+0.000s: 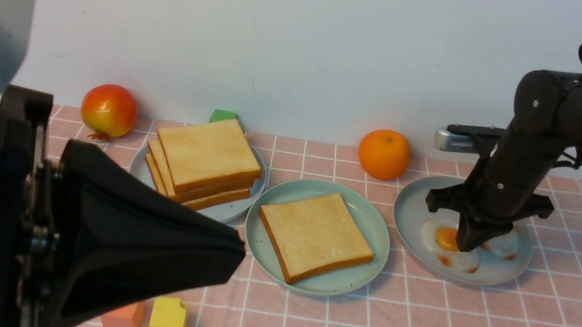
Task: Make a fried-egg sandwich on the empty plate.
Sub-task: Use the right arm to grab a fried egg
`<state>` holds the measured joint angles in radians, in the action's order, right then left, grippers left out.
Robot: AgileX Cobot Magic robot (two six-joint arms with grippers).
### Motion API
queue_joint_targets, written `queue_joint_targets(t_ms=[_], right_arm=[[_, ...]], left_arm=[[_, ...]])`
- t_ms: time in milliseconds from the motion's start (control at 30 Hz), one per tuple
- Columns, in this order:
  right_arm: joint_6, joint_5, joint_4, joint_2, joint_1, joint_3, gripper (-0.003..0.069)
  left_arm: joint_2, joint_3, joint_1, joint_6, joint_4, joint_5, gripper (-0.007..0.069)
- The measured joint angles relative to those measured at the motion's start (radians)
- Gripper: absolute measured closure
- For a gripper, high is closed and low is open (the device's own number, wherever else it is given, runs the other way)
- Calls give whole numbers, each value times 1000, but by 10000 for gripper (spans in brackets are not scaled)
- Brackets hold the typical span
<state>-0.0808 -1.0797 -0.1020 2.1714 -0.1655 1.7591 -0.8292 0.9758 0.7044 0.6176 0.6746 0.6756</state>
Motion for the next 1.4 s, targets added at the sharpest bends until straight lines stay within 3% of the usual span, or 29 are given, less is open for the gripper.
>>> queue_joint_targets(t_ms=[233,333,500,600,700,1100,1400], right_arm=[[34,-1,4,0,0,0,641],[53,-1,5,0,0,0,578],[57,9,2,0,0,0,332],[50,33,-42,0,0,0,103],[51,56,-51,0,0,-1,-1],[128,163,-31,0,0,-1,-13],[131,136,5,61,-2,-1,-3]], left_arm=[[0,0,0,0,0,0,583],[0,0,0,0,0,1,583],[0,0,0,0,0,1,583],[0,0,0,0,0,1,583],[0,0,0,0,0,1,582],[0,0,0,0,0,1,576],[0,0,0,0,0,1,573]])
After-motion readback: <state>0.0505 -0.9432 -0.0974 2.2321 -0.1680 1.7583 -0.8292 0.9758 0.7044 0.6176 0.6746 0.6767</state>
